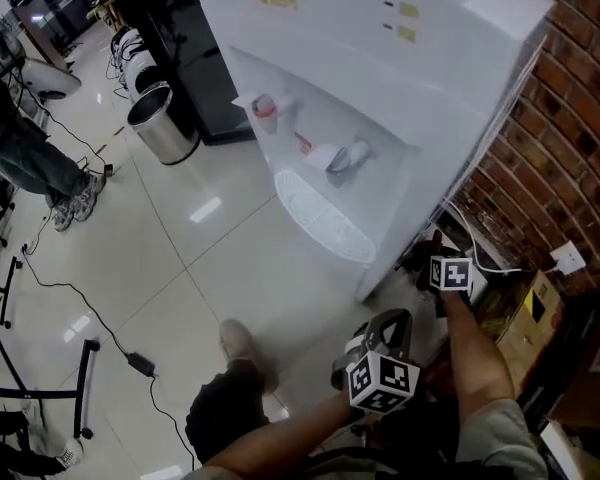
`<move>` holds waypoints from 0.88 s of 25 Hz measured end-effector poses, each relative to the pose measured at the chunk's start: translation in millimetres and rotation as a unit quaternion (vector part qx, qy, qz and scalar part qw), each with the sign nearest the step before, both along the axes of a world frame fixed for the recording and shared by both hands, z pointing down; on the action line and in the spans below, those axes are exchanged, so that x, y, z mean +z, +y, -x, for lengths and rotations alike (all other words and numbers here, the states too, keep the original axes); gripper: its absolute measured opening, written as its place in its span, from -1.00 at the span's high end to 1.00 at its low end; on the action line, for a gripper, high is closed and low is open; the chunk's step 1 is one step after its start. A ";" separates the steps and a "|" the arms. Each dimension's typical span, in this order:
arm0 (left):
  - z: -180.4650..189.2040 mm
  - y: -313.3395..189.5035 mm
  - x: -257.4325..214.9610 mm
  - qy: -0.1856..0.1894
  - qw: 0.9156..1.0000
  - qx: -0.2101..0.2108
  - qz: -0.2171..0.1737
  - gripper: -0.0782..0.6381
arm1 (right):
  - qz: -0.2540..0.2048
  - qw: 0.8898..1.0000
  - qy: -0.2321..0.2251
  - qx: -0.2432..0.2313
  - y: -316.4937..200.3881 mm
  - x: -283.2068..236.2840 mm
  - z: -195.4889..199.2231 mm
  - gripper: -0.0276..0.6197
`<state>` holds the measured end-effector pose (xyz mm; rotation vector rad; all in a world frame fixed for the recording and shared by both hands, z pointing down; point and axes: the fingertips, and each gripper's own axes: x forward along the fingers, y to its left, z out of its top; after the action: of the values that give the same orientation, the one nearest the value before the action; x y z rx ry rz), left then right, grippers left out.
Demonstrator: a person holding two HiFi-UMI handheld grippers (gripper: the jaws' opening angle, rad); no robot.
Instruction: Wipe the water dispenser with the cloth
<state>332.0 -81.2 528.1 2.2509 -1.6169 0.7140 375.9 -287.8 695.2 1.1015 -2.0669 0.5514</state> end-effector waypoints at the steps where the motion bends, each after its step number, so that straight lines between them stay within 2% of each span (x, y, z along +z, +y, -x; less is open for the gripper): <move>1: -0.8 -0.2 -6.1 0.004 1.000 0.001 -0.007 0.78 | 0.000 1.000 0.005 -0.016 4.3 -5.1 1.0 0.69; 5: 1.0 2.9 -42.1 0.034 0.999 -0.006 -0.037 0.78 | 0.013 0.998 0.006 -0.067 34.9 -40.9 -8.5 0.69; 9: 29.1 6.3 -83.8 0.050 0.995 -0.036 -0.073 0.78 | 0.049 0.991 0.006 -0.124 85.4 -76.7 -8.1 0.68; 13: 71.9 11.9 -94.8 0.042 0.992 -0.084 -0.085 0.78 | 0.075 0.976 0.050 -0.200 147.9 -93.3 -6.2 0.68; 15: 89.6 15.3 -95.5 0.039 0.990 -0.104 -0.083 0.78 | 0.092 0.969 0.054 -0.224 169.9 -94.4 0.4 0.68; 20: 99.4 31.5 -110.7 0.021 0.990 -0.101 -0.099 0.78 | 0.140 0.947 0.082 -0.276 200.1 -70.1 9.7 0.66; 22: 106.0 35.4 -115.7 0.013 0.990 -0.102 -0.100 0.78 | 0.167 0.935 0.111 -0.291 204.1 -52.1 7.9 0.56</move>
<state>226.0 -45.8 412.3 2.1698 -1.9489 0.4873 368.0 -83.6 643.0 0.3064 -1.8827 0.4292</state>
